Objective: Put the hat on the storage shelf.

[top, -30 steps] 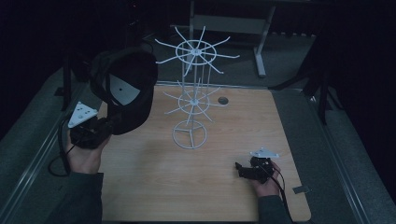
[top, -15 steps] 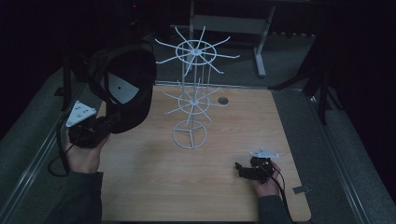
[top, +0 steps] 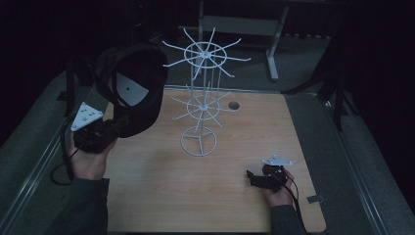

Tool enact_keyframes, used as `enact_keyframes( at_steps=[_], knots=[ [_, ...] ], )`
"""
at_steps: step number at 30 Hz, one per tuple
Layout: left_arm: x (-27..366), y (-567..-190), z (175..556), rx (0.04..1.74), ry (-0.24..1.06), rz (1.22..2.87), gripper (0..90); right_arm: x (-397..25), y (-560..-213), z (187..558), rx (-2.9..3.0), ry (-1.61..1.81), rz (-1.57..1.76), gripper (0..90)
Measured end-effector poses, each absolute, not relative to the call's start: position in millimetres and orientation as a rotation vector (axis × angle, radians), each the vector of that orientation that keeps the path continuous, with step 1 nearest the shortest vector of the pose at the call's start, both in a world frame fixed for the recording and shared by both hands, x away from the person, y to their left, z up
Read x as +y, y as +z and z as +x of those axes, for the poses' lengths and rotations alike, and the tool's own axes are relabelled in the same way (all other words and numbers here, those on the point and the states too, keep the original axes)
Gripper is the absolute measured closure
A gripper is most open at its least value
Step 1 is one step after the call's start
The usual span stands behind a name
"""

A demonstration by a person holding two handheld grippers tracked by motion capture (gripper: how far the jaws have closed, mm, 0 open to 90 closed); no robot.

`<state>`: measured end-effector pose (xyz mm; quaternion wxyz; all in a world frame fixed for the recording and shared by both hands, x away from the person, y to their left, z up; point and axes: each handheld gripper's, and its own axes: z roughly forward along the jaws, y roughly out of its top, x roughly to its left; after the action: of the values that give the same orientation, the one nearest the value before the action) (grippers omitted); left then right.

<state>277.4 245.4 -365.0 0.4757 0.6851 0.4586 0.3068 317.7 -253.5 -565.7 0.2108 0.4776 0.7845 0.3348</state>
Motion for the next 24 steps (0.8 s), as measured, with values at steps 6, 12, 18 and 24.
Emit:
enact_keyframes(
  at_steps=[6,12,18,24],
  knots=[
    [241,-360,279,1.104,0.759,1.683,86.6,-254,-566,318,2.180,0.930,1.327,16.1],
    [237,-356,280,1.091,0.765,1.682,86.6,-253,-566,318,2.182,0.931,1.323,16.0],
    [234,-354,280,1.083,0.775,1.679,86.6,-253,-566,319,2.183,0.933,1.321,16.1],
    [232,-351,280,1.076,0.781,1.673,86.6,-253,-566,319,2.184,0.932,1.321,16.0]
  ],
)
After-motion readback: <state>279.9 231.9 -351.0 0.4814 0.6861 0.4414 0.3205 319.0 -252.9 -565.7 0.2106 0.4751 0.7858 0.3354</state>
